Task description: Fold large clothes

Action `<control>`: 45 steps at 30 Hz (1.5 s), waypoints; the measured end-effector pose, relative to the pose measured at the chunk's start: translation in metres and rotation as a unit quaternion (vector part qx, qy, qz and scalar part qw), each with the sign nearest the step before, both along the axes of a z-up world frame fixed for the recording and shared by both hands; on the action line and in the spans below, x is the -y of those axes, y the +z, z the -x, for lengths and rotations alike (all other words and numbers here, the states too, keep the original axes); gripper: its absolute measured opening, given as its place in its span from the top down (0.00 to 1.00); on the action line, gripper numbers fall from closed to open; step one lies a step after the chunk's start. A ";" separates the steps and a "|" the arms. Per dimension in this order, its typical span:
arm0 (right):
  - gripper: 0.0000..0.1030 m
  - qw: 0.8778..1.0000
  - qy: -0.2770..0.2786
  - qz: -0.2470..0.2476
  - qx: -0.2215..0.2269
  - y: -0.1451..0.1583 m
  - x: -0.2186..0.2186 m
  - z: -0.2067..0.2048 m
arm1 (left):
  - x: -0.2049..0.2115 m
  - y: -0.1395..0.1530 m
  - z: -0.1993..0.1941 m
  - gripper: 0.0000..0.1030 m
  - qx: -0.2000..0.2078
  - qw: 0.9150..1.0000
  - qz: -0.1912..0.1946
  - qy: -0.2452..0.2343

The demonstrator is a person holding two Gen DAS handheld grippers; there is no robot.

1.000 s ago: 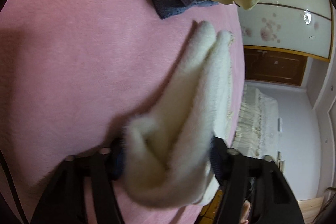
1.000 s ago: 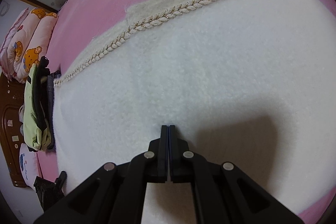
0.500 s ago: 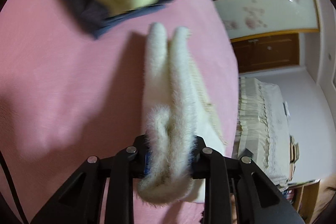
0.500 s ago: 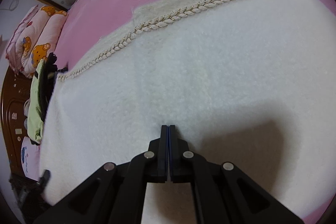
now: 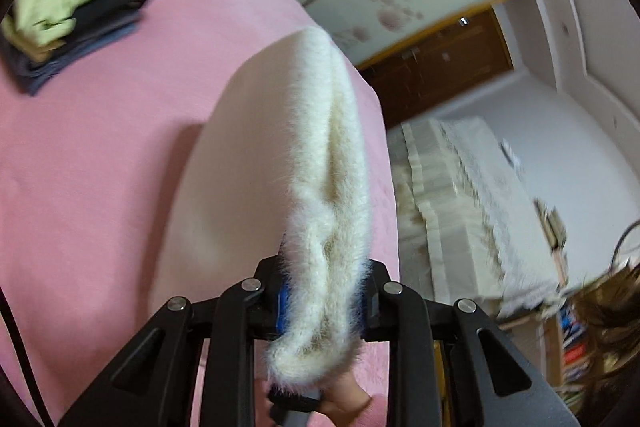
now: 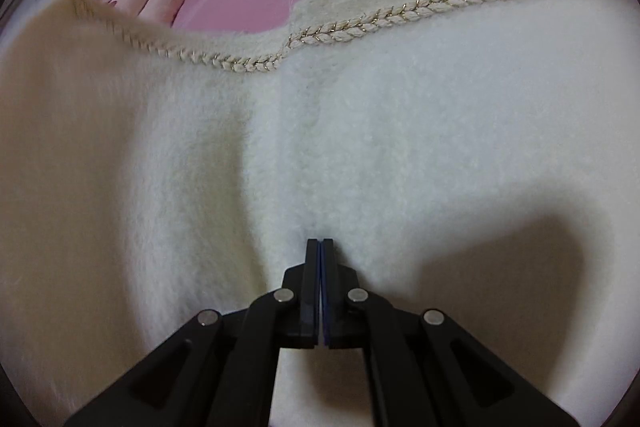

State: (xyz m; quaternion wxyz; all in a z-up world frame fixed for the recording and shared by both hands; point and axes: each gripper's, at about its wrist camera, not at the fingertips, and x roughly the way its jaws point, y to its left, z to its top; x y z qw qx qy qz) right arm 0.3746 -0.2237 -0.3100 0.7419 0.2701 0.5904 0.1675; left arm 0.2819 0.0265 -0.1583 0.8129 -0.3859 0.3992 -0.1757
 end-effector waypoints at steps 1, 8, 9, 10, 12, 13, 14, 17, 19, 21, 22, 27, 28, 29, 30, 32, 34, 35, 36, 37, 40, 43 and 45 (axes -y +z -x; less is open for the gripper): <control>1.00 1.000 0.002 -0.013 -0.003 -0.002 0.006 0.000 | 0.020 0.002 0.001 0.79 0.002 1.000 -0.008 -0.011; 1.00 0.999 0.032 -0.038 -0.004 -0.008 0.055 0.009 | 0.130 0.002 0.006 0.79 0.012 0.994 -0.062 -0.086; 1.00 0.998 0.030 -0.047 -0.006 -0.008 0.064 0.011 | 0.146 0.002 0.008 0.79 0.015 0.993 -0.072 -0.095; 1.00 0.999 0.023 -0.045 -0.015 -0.010 0.076 0.013 | 0.155 0.002 0.007 0.79 0.015 0.992 -0.076 -0.101; 1.00 0.996 0.012 -0.085 -0.027 -0.013 0.101 0.019 | 0.166 0.001 0.007 0.79 0.011 0.990 -0.084 -0.114; 1.00 0.995 0.010 -0.096 -0.029 -0.012 0.113 0.022 | 0.172 0.000 0.009 0.79 0.011 0.988 -0.091 -0.121; 1.00 0.995 0.010 -0.094 -0.025 -0.010 0.125 0.026 | 0.180 0.000 0.008 0.79 0.011 0.987 -0.100 -0.128; 1.00 0.995 0.015 -0.093 -0.011 -0.002 0.158 0.032 | 0.197 -0.005 0.007 0.79 -0.003 0.983 -0.120 -0.138; 1.00 0.997 0.012 -0.081 -0.010 0.003 0.183 0.034 | 0.209 -0.014 0.001 0.79 -0.018 0.981 -0.129 -0.141; 1.00 0.998 -0.014 -0.064 -0.005 0.010 0.214 0.035 | 0.219 -0.027 0.001 0.78 -0.028 0.977 -0.149 -0.152; 1.00 0.998 -0.024 -0.059 0.000 0.013 0.227 0.036 | 0.226 -0.031 0.003 0.78 -0.031 0.972 -0.168 -0.160; 0.94 0.996 -0.067 -0.054 0.013 0.027 0.293 0.031 | 0.265 -0.051 0.006 0.78 -0.035 0.949 -0.245 -0.196; 0.94 0.996 -0.073 -0.059 0.005 0.028 0.303 0.027 | 0.272 -0.057 0.007 0.78 -0.037 0.944 -0.260 -0.202; 0.94 0.994 -0.079 -0.070 -0.002 0.027 0.313 0.023 | 0.279 -0.062 0.008 0.78 -0.038 0.939 -0.273 -0.207; 0.94 0.993 -0.084 -0.077 -0.010 0.026 0.321 0.021 | 0.282 -0.065 0.008 0.77 -0.039 0.936 -0.281 -0.208; 0.93 0.992 -0.092 -0.083 -0.015 0.031 0.335 0.011 | 0.293 -0.068 0.008 0.76 -0.039 0.932 -0.292 -0.213; 0.67 0.991 -0.100 -0.093 -0.007 0.032 0.345 0.005 | 0.303 -0.073 0.008 0.75 -0.043 0.926 -0.305 -0.219; 0.57 0.988 -0.105 -0.114 -0.006 0.033 0.347 0.007 | 0.316 -0.074 0.005 0.74 -0.043 0.923 -0.312 -0.223; 0.44 0.986 -0.107 -0.129 -0.006 0.037 0.336 0.021 | 0.322 -0.078 0.006 0.74 -0.042 0.918 -0.321 -0.228; 0.42 0.984 -0.106 -0.140 -0.008 0.038 0.336 0.018 | 0.327 -0.081 0.007 0.74 -0.040 0.913 -0.331 -0.233; 0.42 0.990 -0.083 -0.111 -0.021 0.038 0.321 0.002 | 0.340 -0.086 0.011 0.73 -0.031 0.901 -0.357 -0.243; 0.42 0.997 -0.052 -0.043 -0.050 0.030 0.305 -0.012 | 0.350 -0.088 0.014 0.73 -0.024 0.898 -0.366 -0.243; 0.51 0.997 -0.039 -0.032 -0.056 0.025 0.294 -0.014 | 0.359 -0.089 0.013 0.72 -0.024 0.895 -0.370 -0.248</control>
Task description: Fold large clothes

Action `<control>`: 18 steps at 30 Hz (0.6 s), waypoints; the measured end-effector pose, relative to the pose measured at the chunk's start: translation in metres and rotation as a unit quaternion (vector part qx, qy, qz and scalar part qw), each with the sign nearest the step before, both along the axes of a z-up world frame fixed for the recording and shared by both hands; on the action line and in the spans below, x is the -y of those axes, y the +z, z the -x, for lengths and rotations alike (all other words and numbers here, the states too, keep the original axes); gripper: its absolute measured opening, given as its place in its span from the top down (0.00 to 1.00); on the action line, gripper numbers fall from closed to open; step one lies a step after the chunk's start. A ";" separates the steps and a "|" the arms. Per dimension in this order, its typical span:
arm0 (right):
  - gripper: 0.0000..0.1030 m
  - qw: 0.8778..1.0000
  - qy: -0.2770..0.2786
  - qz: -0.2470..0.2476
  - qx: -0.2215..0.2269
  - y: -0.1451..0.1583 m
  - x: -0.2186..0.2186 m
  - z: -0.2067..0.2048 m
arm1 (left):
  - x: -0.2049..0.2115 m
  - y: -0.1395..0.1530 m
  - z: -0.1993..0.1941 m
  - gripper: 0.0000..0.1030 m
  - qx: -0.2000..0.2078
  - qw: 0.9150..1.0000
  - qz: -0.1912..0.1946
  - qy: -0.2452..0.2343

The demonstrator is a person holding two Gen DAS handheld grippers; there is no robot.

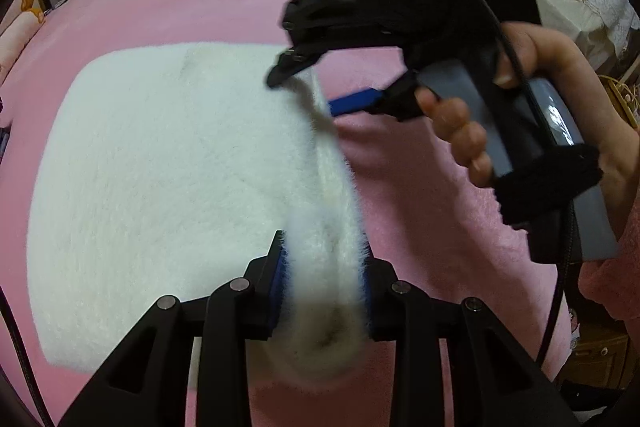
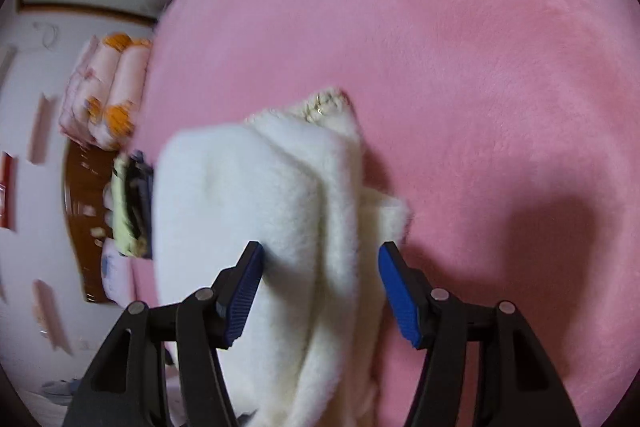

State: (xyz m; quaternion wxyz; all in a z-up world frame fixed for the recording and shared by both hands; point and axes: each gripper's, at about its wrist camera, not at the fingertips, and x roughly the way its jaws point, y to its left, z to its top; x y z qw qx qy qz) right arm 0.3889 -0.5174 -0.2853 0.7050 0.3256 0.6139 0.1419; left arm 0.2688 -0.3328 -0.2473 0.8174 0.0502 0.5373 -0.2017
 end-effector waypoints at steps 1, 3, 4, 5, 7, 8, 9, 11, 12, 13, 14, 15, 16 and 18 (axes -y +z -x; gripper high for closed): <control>0.60 1.000 0.005 -0.011 0.005 0.000 -0.005 -0.002 | 0.003 -0.001 0.001 0.73 -0.001 1.000 -0.004 -0.004; 0.73 1.000 0.014 0.021 0.009 0.004 -0.010 -0.002 | 0.007 -0.001 0.002 0.73 -0.005 1.000 -0.003 -0.010; 0.81 0.999 0.024 0.033 0.017 0.007 -0.017 -0.003 | 0.008 0.000 0.002 0.73 -0.011 1.000 0.009 -0.011; 0.81 0.999 0.028 0.031 0.035 0.014 -0.017 -0.003 | 0.009 0.003 0.002 0.73 -0.017 0.999 0.027 -0.010; 0.82 0.997 0.023 0.032 0.073 0.026 -0.010 0.003 | 0.012 0.006 0.002 0.73 -0.053 0.994 0.097 -0.017; 0.83 0.996 0.018 0.042 0.082 0.029 -0.007 0.007 | 0.017 0.005 0.005 0.80 -0.072 0.990 0.121 -0.025; 0.83 0.995 0.010 0.052 0.087 0.028 -0.009 0.010 | 0.023 0.002 0.007 0.86 -0.094 0.984 0.144 -0.039; 0.83 0.994 -0.009 0.062 0.089 0.022 -0.006 0.013 | 0.028 -0.007 0.012 0.92 -0.109 0.984 0.139 -0.033; 0.83 0.994 -0.011 0.066 0.090 0.020 -0.006 0.016 | 0.028 -0.009 0.014 0.92 -0.110 0.984 0.138 -0.028; 0.83 0.994 -0.016 0.067 0.089 0.017 -0.002 0.020 | 0.025 -0.011 0.015 0.91 -0.113 0.983 0.140 -0.027; 0.83 0.994 -0.024 0.063 0.087 0.015 0.000 0.020 | 0.021 -0.011 0.017 0.91 -0.114 0.984 0.136 -0.023; 0.83 0.994 -0.033 0.059 0.085 0.013 0.003 0.024 | 0.019 -0.010 0.016 0.91 -0.112 0.985 0.132 -0.022; 0.83 0.994 -0.039 0.060 0.085 0.011 0.009 0.028 | 0.015 -0.008 0.017 0.91 -0.111 0.985 0.131 -0.027; 0.82 0.993 -0.044 0.076 0.082 0.010 -0.002 0.027 | 0.009 -0.001 0.018 0.91 -0.112 0.985 0.127 -0.040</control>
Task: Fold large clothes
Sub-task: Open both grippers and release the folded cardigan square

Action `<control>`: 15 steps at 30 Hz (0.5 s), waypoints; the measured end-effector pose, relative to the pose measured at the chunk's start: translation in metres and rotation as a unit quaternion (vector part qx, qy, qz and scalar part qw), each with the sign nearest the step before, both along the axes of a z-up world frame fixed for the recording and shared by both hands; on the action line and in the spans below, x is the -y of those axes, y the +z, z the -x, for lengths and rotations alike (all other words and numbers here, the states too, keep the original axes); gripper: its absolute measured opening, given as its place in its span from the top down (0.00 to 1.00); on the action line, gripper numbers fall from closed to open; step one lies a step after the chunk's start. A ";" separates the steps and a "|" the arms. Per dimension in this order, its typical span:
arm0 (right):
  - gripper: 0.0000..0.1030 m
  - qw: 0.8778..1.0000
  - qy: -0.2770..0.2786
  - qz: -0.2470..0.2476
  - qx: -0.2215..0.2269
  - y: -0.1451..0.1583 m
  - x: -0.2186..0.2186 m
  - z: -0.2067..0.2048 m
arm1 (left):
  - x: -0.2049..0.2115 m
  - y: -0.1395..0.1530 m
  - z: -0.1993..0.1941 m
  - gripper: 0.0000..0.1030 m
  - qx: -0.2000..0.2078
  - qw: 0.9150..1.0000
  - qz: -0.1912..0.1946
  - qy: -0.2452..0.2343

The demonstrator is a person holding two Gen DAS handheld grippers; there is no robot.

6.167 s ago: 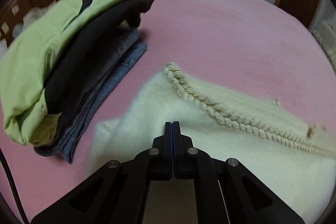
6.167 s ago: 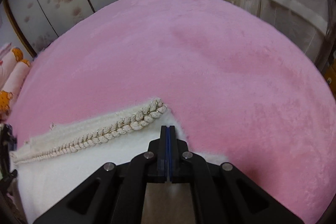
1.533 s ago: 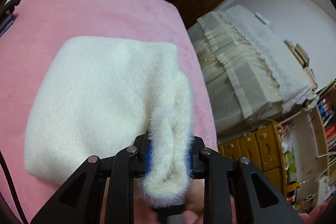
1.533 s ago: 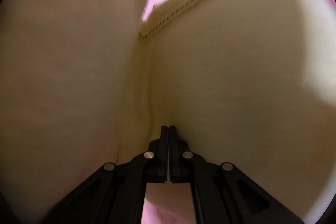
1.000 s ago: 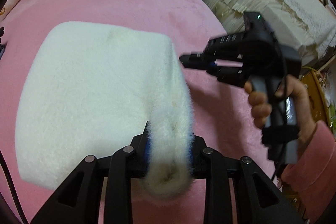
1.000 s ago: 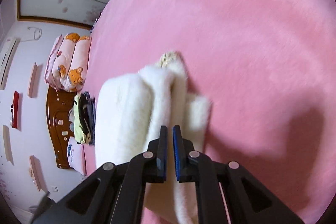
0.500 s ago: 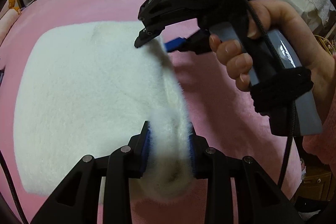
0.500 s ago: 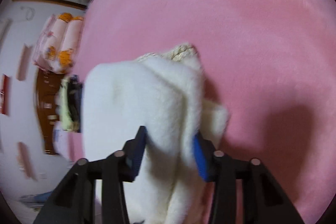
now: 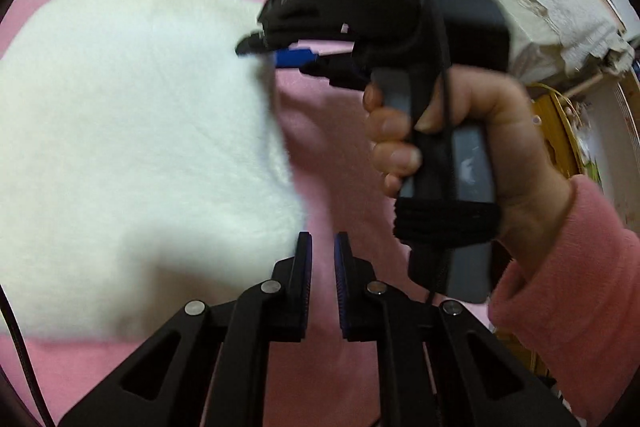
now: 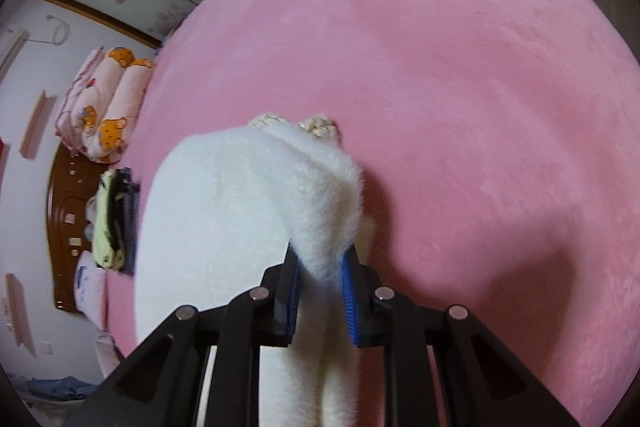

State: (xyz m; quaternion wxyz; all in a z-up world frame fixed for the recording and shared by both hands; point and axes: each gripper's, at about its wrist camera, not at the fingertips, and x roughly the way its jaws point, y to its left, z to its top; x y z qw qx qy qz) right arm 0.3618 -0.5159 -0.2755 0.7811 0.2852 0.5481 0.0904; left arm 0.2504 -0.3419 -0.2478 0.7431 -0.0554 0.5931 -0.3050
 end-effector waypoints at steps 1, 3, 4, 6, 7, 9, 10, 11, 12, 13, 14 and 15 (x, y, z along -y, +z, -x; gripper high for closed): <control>0.78 1.000 -0.006 0.012 -0.008 -0.001 -0.001 0.002 | -0.004 0.006 0.002 0.85 0.005 1.000 -0.009 -0.006; 0.76 0.998 -0.017 0.056 -0.016 0.010 -0.005 0.007 | -0.012 0.020 0.001 0.74 0.015 0.999 -0.023 -0.020; 0.76 0.997 -0.022 0.079 -0.013 0.019 -0.009 0.010 | -0.019 0.028 0.001 0.70 0.023 0.999 -0.035 -0.026; 0.76 0.992 -0.021 0.122 -0.003 0.036 -0.019 0.016 | -0.035 0.035 -0.003 0.63 0.033 0.997 -0.061 -0.024; 0.76 0.987 -0.020 0.158 0.004 0.046 -0.023 0.020 | -0.047 0.041 -0.006 0.59 0.033 0.996 -0.078 -0.015; 0.75 0.975 -0.017 0.222 0.025 0.066 -0.032 0.031 | -0.064 0.045 -0.012 0.53 0.030 0.995 -0.100 0.006; 0.74 0.972 -0.014 0.233 0.033 0.074 -0.035 0.036 | -0.077 0.048 -0.016 0.49 0.031 0.992 -0.119 0.025; 0.73 0.971 -0.011 0.234 0.044 0.082 -0.038 0.043 | -0.084 0.049 -0.019 0.48 0.033 0.990 -0.129 0.041; 0.73 0.973 -0.007 0.225 0.055 0.089 -0.043 0.050 | -0.091 0.049 -0.021 0.48 0.035 0.989 -0.134 0.057; 0.73 0.977 0.001 0.204 0.067 0.094 -0.048 0.057 | -0.101 0.049 -0.026 0.48 0.037 0.988 -0.134 0.069; 0.73 0.981 0.009 0.180 0.075 0.097 -0.052 0.065 | -0.106 0.048 -0.030 0.48 0.037 0.988 -0.132 0.077; 0.73 0.984 0.015 0.156 0.079 0.096 -0.056 0.073 | -0.115 0.048 -0.034 0.48 0.035 0.988 -0.130 0.081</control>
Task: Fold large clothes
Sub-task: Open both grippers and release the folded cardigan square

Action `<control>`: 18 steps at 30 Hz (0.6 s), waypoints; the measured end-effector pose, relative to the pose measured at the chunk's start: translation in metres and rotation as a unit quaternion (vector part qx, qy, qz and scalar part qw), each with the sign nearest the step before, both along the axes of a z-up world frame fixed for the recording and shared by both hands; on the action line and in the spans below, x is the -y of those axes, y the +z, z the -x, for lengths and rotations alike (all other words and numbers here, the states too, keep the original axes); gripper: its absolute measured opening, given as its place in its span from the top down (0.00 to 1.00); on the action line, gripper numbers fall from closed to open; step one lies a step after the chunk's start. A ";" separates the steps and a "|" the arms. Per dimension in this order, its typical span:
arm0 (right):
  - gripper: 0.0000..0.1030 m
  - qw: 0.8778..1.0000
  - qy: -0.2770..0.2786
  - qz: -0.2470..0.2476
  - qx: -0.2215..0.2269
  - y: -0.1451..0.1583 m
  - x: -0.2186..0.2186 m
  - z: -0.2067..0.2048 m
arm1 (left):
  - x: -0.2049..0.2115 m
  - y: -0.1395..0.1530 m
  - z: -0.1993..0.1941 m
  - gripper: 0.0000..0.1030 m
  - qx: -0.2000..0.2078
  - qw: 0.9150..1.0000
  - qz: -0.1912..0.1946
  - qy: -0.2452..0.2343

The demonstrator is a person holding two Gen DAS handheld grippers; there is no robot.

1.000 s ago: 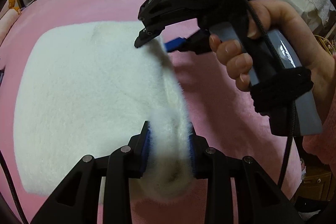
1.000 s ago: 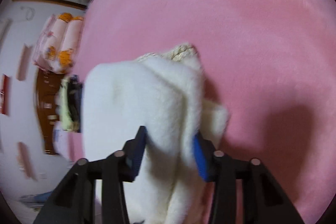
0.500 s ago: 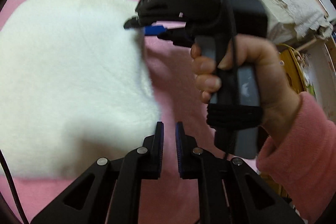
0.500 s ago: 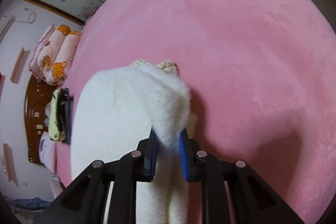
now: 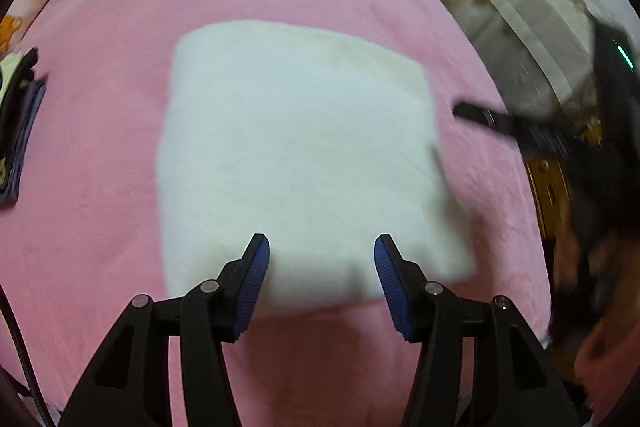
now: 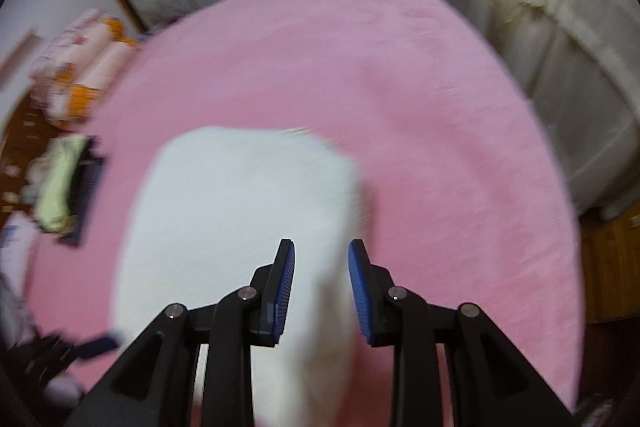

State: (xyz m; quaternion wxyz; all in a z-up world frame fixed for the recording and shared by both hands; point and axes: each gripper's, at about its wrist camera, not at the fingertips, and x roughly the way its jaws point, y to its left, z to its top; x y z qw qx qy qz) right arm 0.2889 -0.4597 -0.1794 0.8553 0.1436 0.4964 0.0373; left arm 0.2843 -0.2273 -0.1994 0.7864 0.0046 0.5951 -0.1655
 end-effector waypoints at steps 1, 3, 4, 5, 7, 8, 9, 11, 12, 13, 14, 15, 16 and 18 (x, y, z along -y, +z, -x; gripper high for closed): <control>0.73 1.000 0.003 -0.017 -0.001 -0.003 0.000 0.007 | -0.007 -0.003 -0.005 0.48 -0.005 1.000 0.011 0.002; 0.77 0.998 0.004 -0.057 -0.015 -0.013 -0.017 0.015 | -0.020 -0.008 -0.019 0.48 -0.019 0.999 0.025 0.019; 0.87 0.997 0.006 -0.078 -0.027 -0.020 -0.027 0.019 | -0.026 -0.015 -0.023 0.50 -0.032 0.999 0.027 0.034; 0.91 0.994 0.010 -0.100 -0.038 -0.027 -0.038 0.021 | -0.030 -0.021 -0.024 0.59 -0.044 0.998 0.028 0.042; 0.95 0.990 0.012 -0.127 -0.062 -0.043 -0.056 0.026 | -0.032 -0.033 -0.026 0.66 -0.050 0.998 0.020 0.043; 0.97 0.989 0.019 -0.133 -0.068 -0.050 -0.067 0.028 | -0.031 -0.039 -0.023 0.67 -0.047 0.998 0.014 0.036; 0.98 0.988 0.025 -0.131 -0.071 -0.055 -0.078 0.030 | -0.030 -0.041 -0.018 0.67 -0.043 0.999 0.008 0.026; 1.00 0.990 0.041 -0.102 -0.088 -0.074 -0.092 0.036 | -0.023 -0.049 -0.018 0.67 -0.053 0.998 -0.009 0.021; 1.00 0.991 0.044 -0.084 -0.094 -0.080 -0.097 0.038 | -0.021 -0.054 -0.020 0.68 -0.064 0.998 -0.017 0.023; 1.00 0.991 0.044 -0.074 -0.100 -0.085 -0.101 0.040 | -0.023 -0.061 -0.015 0.76 -0.068 0.997 -0.027 0.027; 1.00 0.991 0.042 -0.072 -0.101 -0.087 -0.102 0.043 | -0.026 -0.061 -0.010 0.86 -0.063 0.997 -0.037 0.027; 1.00 0.992 0.037 -0.068 -0.103 -0.088 -0.101 0.047 | -0.029 -0.072 -0.013 0.90 -0.055 0.997 -0.044 0.027; 1.00 0.993 0.033 -0.057 -0.103 -0.088 -0.098 0.050 | -0.035 -0.074 -0.011 0.95 -0.052 0.997 -0.036 0.033; 1.00 0.994 0.021 -0.032 -0.099 -0.085 -0.088 0.058 | -0.053 -0.077 -0.015 0.99 -0.068 0.996 0.001 0.059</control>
